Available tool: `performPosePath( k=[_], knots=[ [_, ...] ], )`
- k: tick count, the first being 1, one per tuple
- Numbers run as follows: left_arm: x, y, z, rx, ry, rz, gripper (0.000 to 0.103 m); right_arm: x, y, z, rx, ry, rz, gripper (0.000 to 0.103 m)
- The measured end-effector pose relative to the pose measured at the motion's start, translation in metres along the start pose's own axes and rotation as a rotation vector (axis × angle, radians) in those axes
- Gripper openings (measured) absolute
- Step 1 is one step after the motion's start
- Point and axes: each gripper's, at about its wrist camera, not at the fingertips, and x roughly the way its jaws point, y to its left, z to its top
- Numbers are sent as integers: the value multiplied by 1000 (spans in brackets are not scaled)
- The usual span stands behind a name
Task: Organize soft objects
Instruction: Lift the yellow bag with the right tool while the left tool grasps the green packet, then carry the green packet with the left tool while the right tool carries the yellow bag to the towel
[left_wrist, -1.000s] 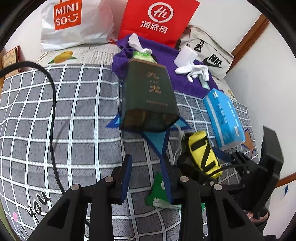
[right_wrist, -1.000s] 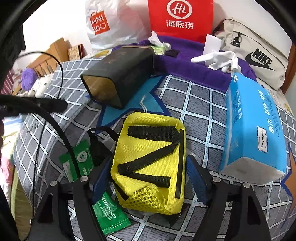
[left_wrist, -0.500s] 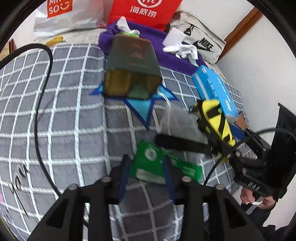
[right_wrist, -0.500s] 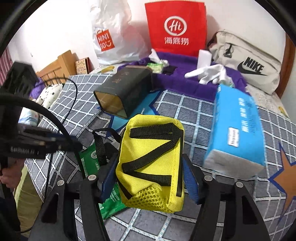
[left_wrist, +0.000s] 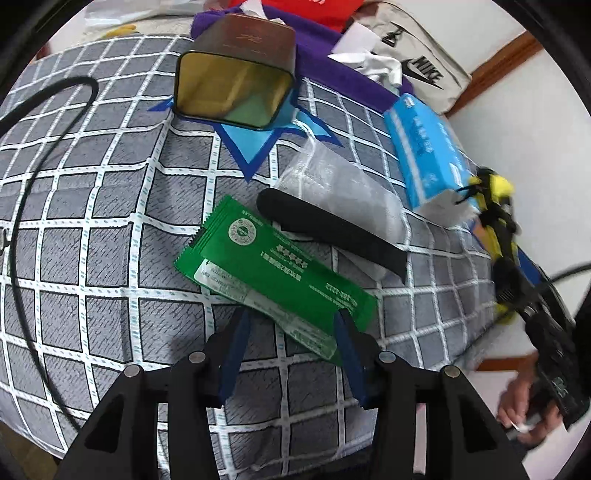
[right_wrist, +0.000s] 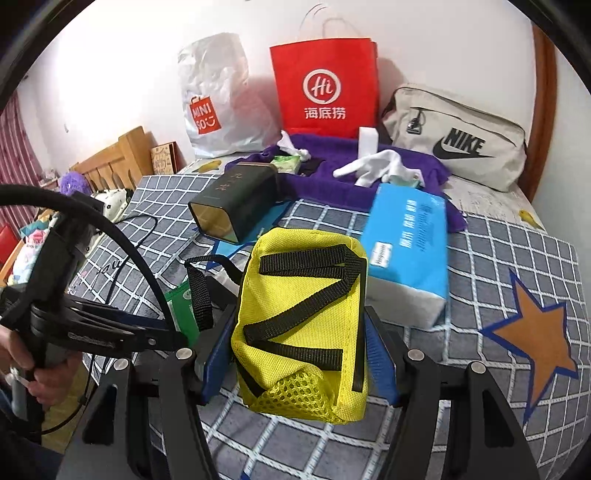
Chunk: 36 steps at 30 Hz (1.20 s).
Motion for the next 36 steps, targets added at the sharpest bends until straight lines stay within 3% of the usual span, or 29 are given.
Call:
performPosePath(
  k=[9, 14, 20, 27, 31, 36],
  knots=[
    [8, -13, 19, -65, -40, 116, 51, -20, -27, -14, 29, -32, 12, 64],
    [20, -33, 31, -34, -65, 247, 53, -29, -34, -22, 35, -49, 18, 64],
    [17, -28, 38, -106, -89, 266, 54, -31, -42, -34, 54, -39, 42, 64],
    [31, -39, 41, -73, -129, 339, 62, -29, -49, -43, 76, -23, 56, 64],
    [28, -42, 37, 1, -147, 348, 50, -31, -51, -45, 79, -27, 48, 64],
    [13, -24, 31, 13, -145, 268, 41, -30, -52, -44, 85, -26, 41, 64]
  ],
)
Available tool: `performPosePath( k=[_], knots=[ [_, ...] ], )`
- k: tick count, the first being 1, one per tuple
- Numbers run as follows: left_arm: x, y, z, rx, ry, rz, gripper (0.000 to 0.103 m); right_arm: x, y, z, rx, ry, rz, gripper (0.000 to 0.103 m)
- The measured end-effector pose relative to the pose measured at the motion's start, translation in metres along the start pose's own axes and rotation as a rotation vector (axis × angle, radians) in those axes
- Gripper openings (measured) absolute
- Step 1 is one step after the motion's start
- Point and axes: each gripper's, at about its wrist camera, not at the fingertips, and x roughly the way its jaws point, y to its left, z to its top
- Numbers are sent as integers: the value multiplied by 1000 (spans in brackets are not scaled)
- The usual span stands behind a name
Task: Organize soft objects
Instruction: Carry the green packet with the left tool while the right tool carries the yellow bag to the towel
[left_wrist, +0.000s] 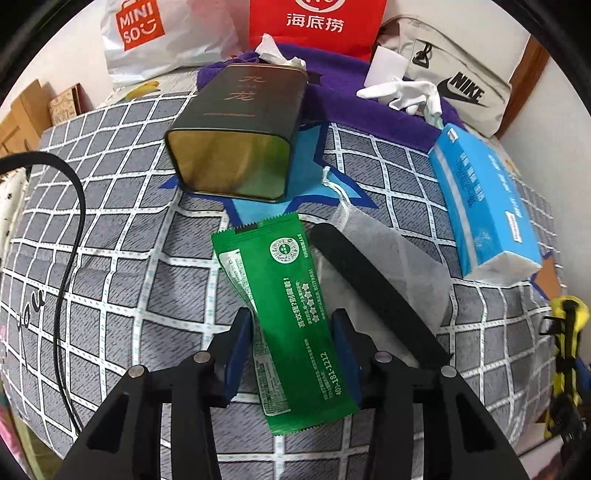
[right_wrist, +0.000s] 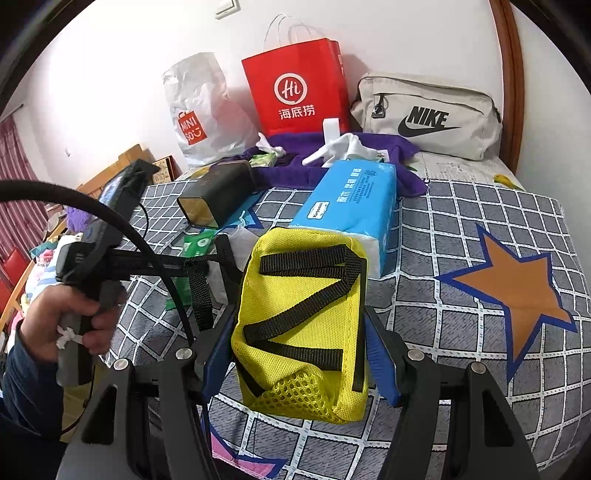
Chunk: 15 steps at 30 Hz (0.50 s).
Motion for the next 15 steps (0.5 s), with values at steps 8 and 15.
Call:
performPosePath(
  k=[8, 15],
  knots=[
    [-13, 33, -1, -15, -37, -87, 37, 5, 11, 4, -19, 4, -4, 64],
    [-21, 39, 2, 5, -65, -123, 34, 10, 14, 11, -20, 6, -10, 64]
  ],
)
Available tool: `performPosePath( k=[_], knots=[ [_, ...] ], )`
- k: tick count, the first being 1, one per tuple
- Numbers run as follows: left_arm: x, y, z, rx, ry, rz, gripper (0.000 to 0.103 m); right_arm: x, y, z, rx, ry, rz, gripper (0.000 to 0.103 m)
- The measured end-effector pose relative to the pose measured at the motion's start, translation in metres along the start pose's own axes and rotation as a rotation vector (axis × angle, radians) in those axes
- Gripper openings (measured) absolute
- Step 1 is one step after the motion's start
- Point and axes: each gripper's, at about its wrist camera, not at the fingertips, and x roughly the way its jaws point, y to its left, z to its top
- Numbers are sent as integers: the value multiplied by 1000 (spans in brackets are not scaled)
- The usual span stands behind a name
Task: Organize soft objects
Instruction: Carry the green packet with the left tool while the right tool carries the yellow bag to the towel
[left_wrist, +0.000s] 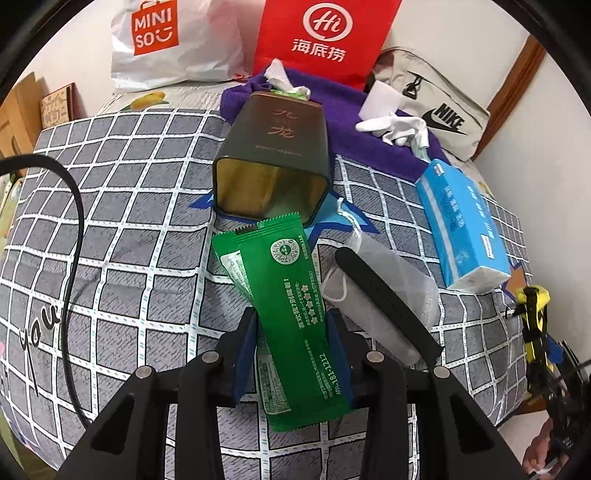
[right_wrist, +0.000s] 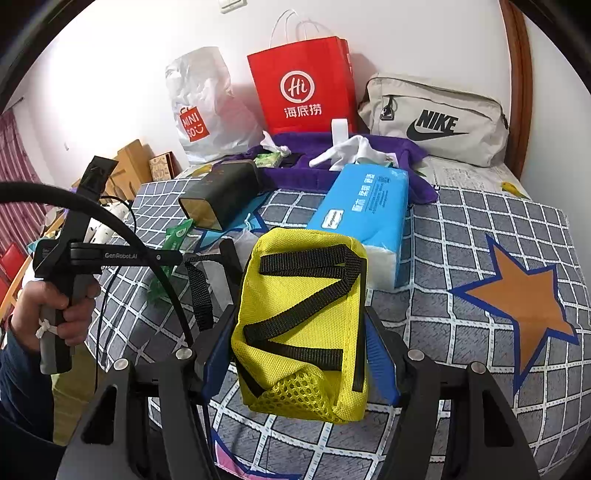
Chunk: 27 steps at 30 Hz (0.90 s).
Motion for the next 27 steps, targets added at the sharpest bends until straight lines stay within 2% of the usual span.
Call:
performPosePath(
  k=[12, 15, 23, 27],
  knots=[
    [-19, -6, 10, 71, -33, -23, 34, 0, 6, 23, -18, -28, -5, 64],
    [-28, -8, 16, 80, -47, -47, 34, 5, 6, 32, -11, -34, -6, 64],
    [-45, -6, 44, 97, -80, -72, 34, 17, 6, 64, -5, -46, 46, 64],
    [-49, -1, 64, 95, -95, -68, 34, 23, 3, 82, -13, -57, 38, 64]
  ],
)
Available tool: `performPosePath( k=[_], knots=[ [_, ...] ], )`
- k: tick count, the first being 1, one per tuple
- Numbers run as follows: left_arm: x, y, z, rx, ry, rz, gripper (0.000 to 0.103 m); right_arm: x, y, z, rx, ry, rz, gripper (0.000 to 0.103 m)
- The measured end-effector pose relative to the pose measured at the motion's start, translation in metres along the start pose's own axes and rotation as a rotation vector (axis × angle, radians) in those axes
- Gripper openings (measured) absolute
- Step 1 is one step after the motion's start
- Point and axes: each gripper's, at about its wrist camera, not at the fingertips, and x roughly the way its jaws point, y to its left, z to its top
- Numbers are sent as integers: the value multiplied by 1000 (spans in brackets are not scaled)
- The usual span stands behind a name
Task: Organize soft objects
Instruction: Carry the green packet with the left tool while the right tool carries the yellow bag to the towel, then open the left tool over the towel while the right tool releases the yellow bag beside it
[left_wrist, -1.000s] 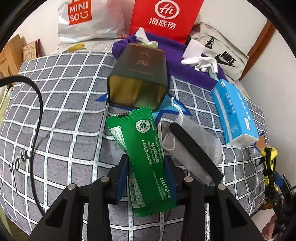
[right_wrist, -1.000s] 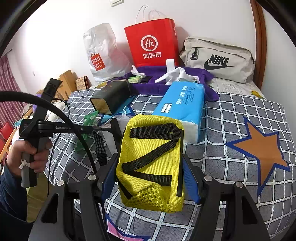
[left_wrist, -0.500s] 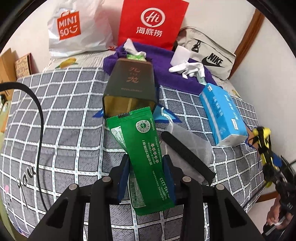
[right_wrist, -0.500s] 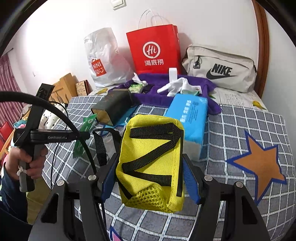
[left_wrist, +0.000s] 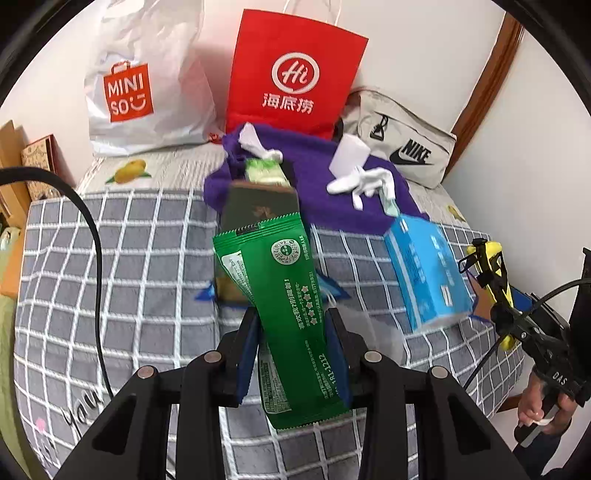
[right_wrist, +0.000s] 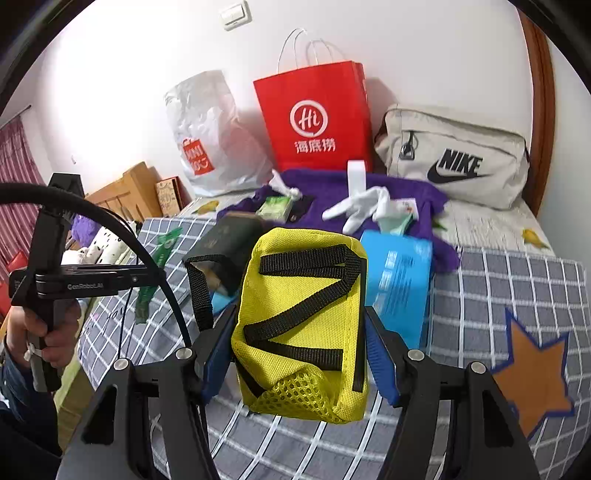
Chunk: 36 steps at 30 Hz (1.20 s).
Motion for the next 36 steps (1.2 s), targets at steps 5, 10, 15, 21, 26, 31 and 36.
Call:
performPosePath(
  k=[5, 10, 15, 21, 26, 31, 36],
  knots=[
    [5, 6, 28, 10, -9, 3, 34, 12, -10, 23, -7, -15, -6, 64],
    [15, 7, 56, 24, -23, -4, 34, 32, -25, 44, 2, -16, -24, 64],
    [34, 6, 88, 41, -16, -31, 34, 55, -40, 69, 16, -9, -25, 64],
    [68, 7, 128, 49, 23, -80, 34, 88, -54, 102, 23, 2, -29, 64],
    [99, 5, 154, 42, 47, -84, 34, 124, -59, 127, 28, 43, 4, 64],
    [123, 8, 176, 36, 79, -94, 34, 153, -67, 141, 25, 96, -22, 64],
    [154, 13, 193, 22, 131, -92, 34, 165, -92, 143, 66, 106, -89, 64]
  ],
)
